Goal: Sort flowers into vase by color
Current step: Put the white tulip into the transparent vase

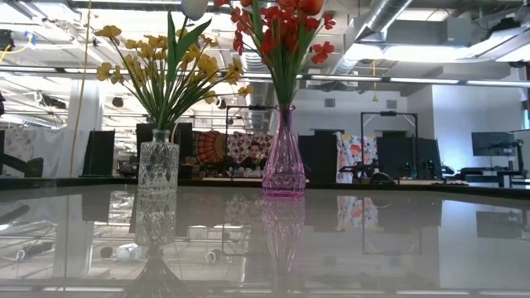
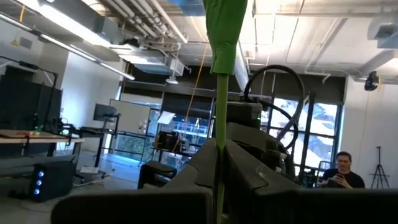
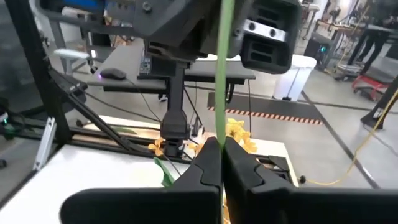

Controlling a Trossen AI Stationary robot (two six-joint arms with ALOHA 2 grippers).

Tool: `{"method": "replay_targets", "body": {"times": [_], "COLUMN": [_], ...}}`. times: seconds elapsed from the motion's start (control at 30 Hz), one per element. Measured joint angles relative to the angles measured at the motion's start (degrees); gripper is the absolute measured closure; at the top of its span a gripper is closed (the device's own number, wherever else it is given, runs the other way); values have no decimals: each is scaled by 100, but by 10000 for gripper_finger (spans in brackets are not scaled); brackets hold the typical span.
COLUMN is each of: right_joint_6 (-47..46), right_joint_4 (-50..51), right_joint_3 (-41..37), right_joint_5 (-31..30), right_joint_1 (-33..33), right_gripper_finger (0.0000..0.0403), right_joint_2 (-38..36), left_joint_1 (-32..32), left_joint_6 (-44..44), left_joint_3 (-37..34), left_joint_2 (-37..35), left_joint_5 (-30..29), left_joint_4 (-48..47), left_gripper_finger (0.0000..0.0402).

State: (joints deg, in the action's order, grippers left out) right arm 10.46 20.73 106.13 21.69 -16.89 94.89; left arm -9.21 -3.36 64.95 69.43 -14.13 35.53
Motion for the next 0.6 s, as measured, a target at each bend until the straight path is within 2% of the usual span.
{"method": "replay_targets", "body": {"times": [0.27,0.43,0.6], "right_joint_6": [772,929,824], "right_joint_4": [31,31,184], "right_joint_3": [0,0,0], "right_joint_5": [-2,-65,-700], "right_joint_1": [211,241,197], "right_gripper_finger": [369,370,323], "right_joint_2": [0,-11,-22], "left_joint_1": [3,-39,-51], "left_joint_6": [53,51,155], "left_joint_3": [0,0,0], "left_joint_2": [-4,-4,-40], "left_joint_5": [-245,-251,-325], "left_joint_4": [-16,-22,-62], "left_gripper_finger": [401,401,401]}}
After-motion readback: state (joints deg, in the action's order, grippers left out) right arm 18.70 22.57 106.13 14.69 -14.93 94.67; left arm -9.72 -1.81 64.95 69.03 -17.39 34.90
